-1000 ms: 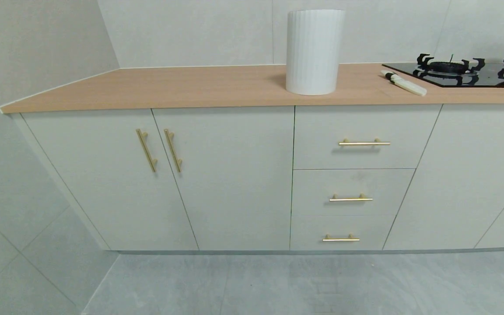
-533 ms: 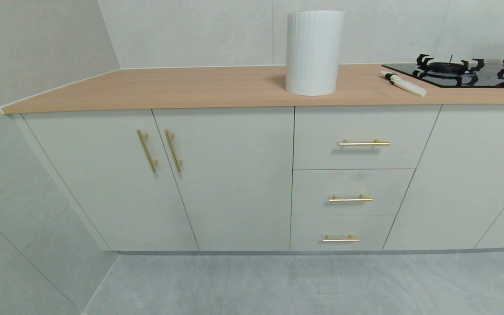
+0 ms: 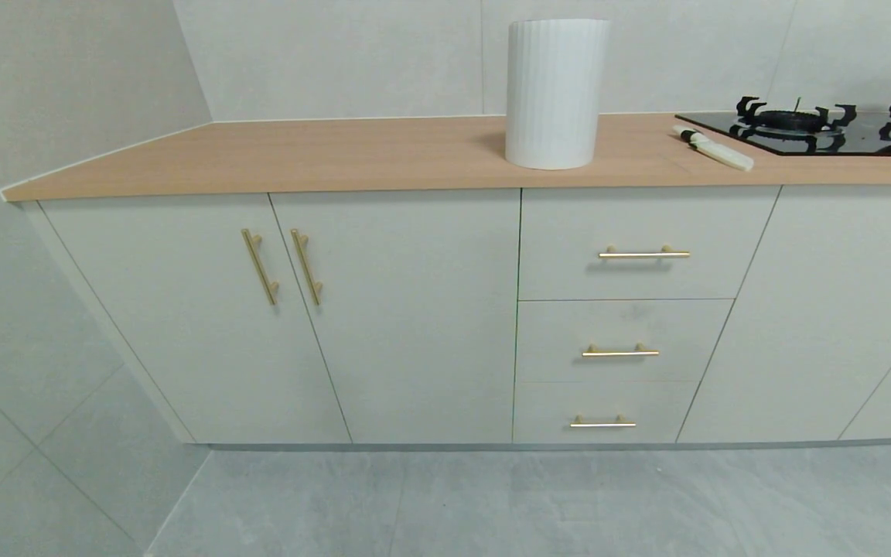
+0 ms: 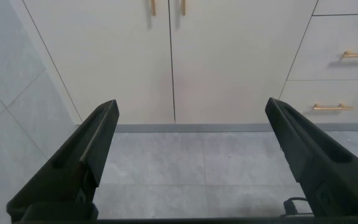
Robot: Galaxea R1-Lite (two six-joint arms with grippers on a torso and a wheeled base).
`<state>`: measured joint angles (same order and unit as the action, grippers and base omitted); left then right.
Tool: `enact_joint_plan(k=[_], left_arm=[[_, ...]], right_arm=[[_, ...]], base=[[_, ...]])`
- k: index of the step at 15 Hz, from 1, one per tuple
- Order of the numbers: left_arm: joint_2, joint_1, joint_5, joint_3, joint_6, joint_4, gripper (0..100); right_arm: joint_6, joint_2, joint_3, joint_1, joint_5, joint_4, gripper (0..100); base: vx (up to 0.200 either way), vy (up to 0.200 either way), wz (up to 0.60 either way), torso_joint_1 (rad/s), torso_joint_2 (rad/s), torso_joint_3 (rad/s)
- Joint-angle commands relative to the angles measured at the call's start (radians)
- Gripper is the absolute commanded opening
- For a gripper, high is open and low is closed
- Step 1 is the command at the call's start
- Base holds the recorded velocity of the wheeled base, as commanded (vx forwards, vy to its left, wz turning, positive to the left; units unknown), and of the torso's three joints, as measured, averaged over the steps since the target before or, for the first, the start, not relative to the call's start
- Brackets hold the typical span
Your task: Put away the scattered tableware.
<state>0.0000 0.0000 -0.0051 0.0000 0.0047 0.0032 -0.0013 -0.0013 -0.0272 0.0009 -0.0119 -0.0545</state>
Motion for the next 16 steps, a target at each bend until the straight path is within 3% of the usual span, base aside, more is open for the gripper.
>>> enact_joint_plan(k=[1, 4, 16], left_arm=[[0.002, 0.000, 0.001, 0.000, 0.000, 0.000, 100], [0.002, 0.000, 0.001, 0.000, 0.000, 0.000, 100], [0.002, 0.000, -0.001, 0.000, 0.005, 0.000, 100]], right_arm=[[0.004, 0.001, 0.027, 0.001, 0.000, 0.024, 100], [-0.002, 0.001, 0.027, 0.001, 0.059, 0.054, 100], [0.000, 0.001, 0.027, 0.002, 0.063, 0.053, 100]], base=[[0.000, 0.000, 0.00, 0.000, 0.00, 0.000], [0.000, 0.000, 0.00, 0.000, 0.00, 0.000], [0.000, 0.000, 0.00, 0.000, 0.00, 0.000]])
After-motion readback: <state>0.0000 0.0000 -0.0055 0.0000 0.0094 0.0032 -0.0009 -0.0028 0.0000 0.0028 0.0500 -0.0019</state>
